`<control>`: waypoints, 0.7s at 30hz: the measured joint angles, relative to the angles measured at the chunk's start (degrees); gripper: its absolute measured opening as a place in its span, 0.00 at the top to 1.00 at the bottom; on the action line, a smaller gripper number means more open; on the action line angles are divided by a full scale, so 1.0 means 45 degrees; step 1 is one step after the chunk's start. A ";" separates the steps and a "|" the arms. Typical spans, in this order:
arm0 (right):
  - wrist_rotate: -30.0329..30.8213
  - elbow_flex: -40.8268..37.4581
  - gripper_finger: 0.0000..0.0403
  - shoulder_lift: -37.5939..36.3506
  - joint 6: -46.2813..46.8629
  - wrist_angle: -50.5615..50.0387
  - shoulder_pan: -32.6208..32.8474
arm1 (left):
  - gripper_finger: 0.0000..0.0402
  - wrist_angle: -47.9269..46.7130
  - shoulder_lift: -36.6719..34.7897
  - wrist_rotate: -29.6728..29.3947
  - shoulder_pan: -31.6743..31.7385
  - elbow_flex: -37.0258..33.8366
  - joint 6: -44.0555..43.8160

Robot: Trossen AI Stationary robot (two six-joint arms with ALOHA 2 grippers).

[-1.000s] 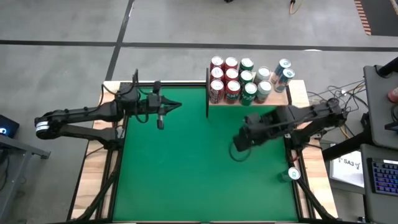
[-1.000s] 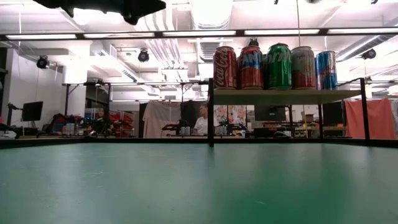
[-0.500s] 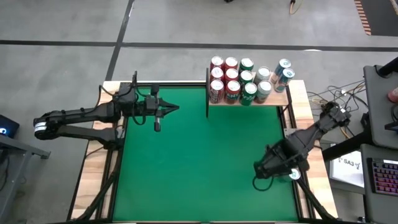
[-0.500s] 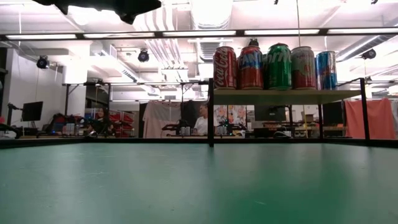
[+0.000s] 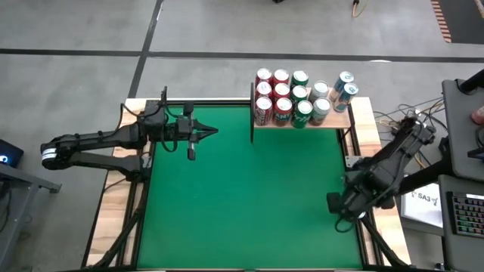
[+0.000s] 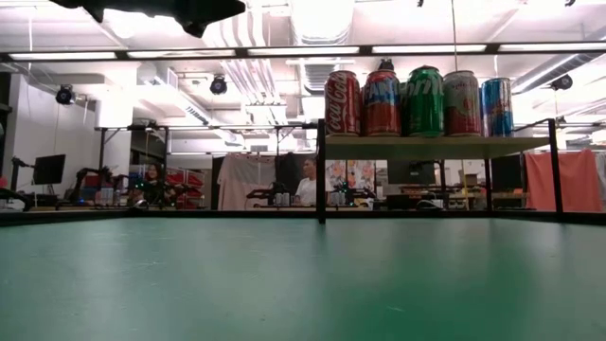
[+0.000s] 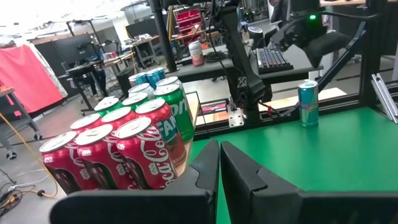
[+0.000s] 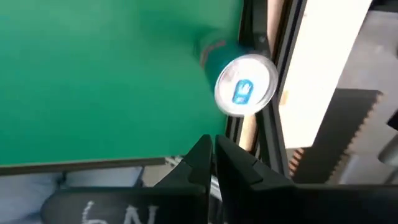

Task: Place canned beverage on shelf
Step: Put the blue soda can on the shelf aligned with the other blue soda cans

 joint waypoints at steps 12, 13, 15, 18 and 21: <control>0.0578 -0.1423 0.76 -0.1802 0.1342 0.0409 0.0419 | 1.00 0.0204 0.0009 -0.0010 0.0000 -0.0005 0.0097; 0.0274 -0.1518 0.72 -0.1852 0.1365 0.0409 0.0419 | 1.00 0.0204 0.0015 -0.0010 0.0000 -0.0005 0.0097; -0.0050 -0.1675 0.62 -0.1930 0.1369 0.0427 0.0419 | 1.00 0.0204 0.0015 -0.0010 0.0000 -0.0005 0.0098; -0.0087 -0.1941 0.47 -0.1963 0.1315 0.0454 0.0490 | 1.00 0.0194 0.0019 -0.0010 0.0000 -0.0005 0.0097; -0.0092 -0.2247 0.35 -0.1909 0.1117 0.0496 0.0653 | 1.00 0.0004 0.0019 -0.0010 0.0000 -0.0005 0.0097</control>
